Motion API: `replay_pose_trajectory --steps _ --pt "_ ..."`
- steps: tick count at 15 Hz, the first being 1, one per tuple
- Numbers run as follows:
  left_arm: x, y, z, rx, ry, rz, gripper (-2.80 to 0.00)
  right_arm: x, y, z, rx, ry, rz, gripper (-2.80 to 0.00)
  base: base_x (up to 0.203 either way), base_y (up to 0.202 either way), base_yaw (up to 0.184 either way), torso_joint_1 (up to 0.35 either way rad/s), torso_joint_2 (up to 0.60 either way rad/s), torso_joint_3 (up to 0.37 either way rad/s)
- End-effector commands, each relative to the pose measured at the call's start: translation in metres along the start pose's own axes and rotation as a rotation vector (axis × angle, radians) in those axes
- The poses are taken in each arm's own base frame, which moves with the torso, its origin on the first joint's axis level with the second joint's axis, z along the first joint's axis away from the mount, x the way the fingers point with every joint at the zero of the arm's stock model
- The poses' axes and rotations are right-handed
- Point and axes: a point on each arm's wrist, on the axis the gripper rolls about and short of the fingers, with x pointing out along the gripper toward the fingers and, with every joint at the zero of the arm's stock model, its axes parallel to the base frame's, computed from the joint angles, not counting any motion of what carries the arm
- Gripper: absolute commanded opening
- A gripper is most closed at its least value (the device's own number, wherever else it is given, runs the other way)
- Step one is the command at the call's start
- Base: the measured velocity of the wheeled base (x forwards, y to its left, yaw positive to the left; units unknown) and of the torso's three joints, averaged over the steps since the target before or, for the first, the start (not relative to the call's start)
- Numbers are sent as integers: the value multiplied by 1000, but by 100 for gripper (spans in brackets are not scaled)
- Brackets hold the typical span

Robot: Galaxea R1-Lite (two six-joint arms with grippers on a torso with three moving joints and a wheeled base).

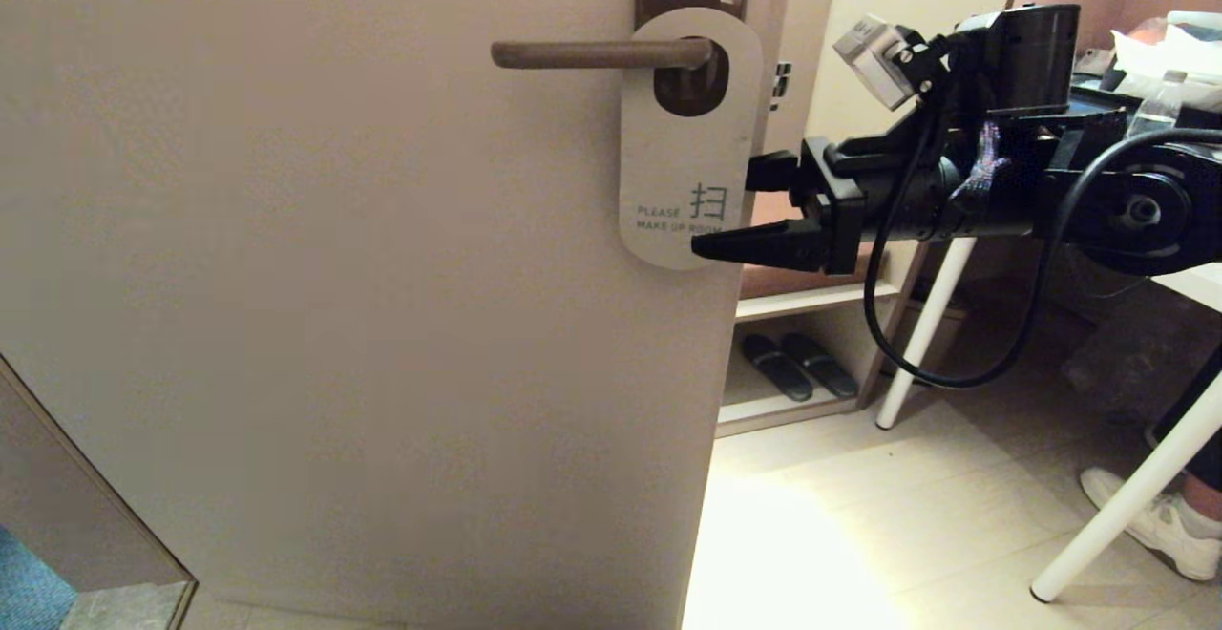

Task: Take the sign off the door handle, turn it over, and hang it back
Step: Take down the sign

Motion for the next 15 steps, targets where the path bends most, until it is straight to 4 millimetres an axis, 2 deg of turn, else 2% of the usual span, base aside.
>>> replay_pose_trajectory --steps 1,15 --pt "0 0 0 -1 0 2 -280 3 -3 -1 -2 -1 6 0 0 0 0 0 0 0" --pt "0 0 0 -1 1 0 -280 14 -13 5 -10 -21 12 0 0 0 0 0 0 0"
